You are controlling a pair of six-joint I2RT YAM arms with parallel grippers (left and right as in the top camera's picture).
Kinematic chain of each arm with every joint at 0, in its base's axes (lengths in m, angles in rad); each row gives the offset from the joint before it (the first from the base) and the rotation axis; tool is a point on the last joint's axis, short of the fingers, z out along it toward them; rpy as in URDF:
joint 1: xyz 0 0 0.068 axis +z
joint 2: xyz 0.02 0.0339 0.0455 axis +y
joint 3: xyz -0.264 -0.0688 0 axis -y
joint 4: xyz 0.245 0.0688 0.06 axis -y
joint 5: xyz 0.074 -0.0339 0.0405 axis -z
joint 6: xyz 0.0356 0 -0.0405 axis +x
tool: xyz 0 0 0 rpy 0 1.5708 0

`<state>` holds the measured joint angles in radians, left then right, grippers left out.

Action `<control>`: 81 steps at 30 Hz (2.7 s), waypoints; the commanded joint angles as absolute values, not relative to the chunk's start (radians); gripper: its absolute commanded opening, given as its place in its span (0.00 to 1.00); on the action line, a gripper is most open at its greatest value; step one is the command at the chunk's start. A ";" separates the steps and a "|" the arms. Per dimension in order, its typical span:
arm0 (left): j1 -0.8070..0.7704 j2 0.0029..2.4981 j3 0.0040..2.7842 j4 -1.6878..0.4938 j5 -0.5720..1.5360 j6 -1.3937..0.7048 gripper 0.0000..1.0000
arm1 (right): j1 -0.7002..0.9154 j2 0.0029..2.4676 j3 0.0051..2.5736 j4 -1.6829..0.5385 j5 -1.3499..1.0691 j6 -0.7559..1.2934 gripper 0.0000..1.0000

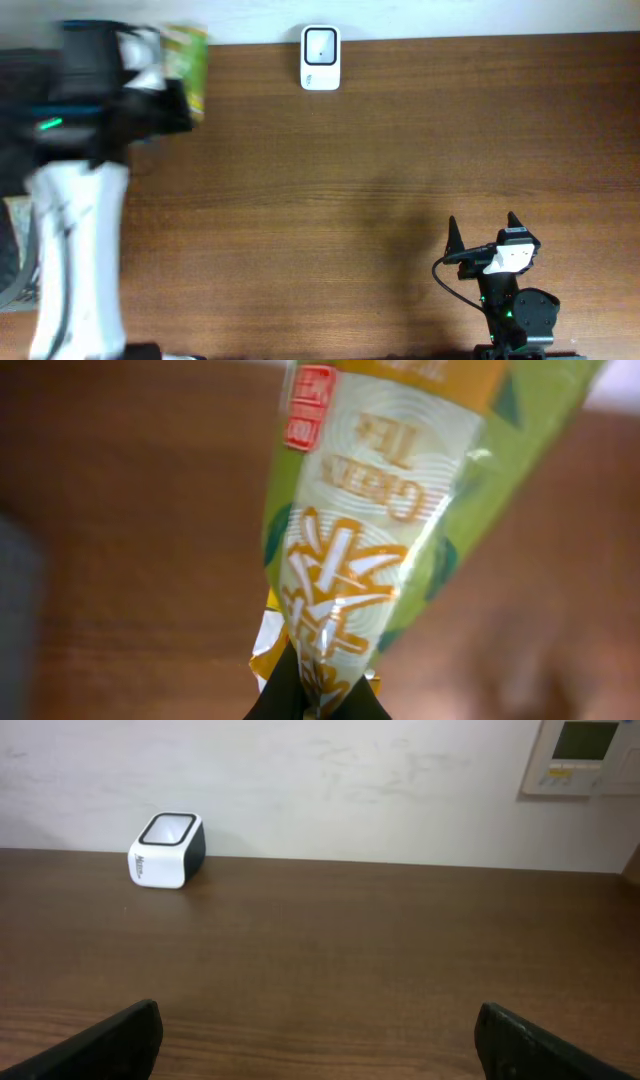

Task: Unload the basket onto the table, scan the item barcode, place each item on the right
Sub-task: 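Reach the left gripper into the basket and grasp the green tea pouch, then place the green tea pouch on the table centre with the left gripper, then reach the left gripper into the basket and grasp the orange box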

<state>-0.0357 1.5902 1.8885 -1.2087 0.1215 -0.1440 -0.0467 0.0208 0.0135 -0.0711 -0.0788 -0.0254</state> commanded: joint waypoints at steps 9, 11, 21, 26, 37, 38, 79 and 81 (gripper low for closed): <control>-0.260 1.897 1.398 -0.956 0.081 -0.349 0.00 | -0.039 0.015 0.006 -0.072 -0.074 -0.017 0.99; -0.259 1.898 1.394 -0.996 0.081 -0.352 0.00 | -0.039 0.015 0.006 -0.072 -0.074 -0.017 0.99; -0.230 1.801 1.908 -1.428 -0.194 -0.352 0.54 | -0.039 0.015 0.006 -0.072 -0.074 -0.017 0.99; 0.059 1.633 2.395 -1.561 -0.311 -0.385 0.77 | -0.039 0.015 0.006 -0.072 -0.074 -0.017 0.99; 0.818 1.654 2.167 -1.515 -0.126 -0.455 0.82 | -0.039 0.015 0.006 -0.072 -0.074 -0.017 0.99; 0.833 1.681 2.122 -1.488 -0.126 -0.413 0.81 | -0.039 0.015 0.006 -0.072 -0.074 -0.017 0.99; 0.838 2.048 1.901 -1.494 0.012 -0.245 0.47 | -0.039 0.015 0.006 -0.072 -0.074 -0.017 0.99; 0.838 2.049 1.872 -1.496 0.012 -0.233 0.65 | -0.039 0.015 0.006 -0.072 -0.074 -0.017 0.99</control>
<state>0.8364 2.0460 1.8874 -1.4822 -0.0246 -0.2634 -0.0467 0.0204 0.0135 -0.0719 -0.0784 -0.0257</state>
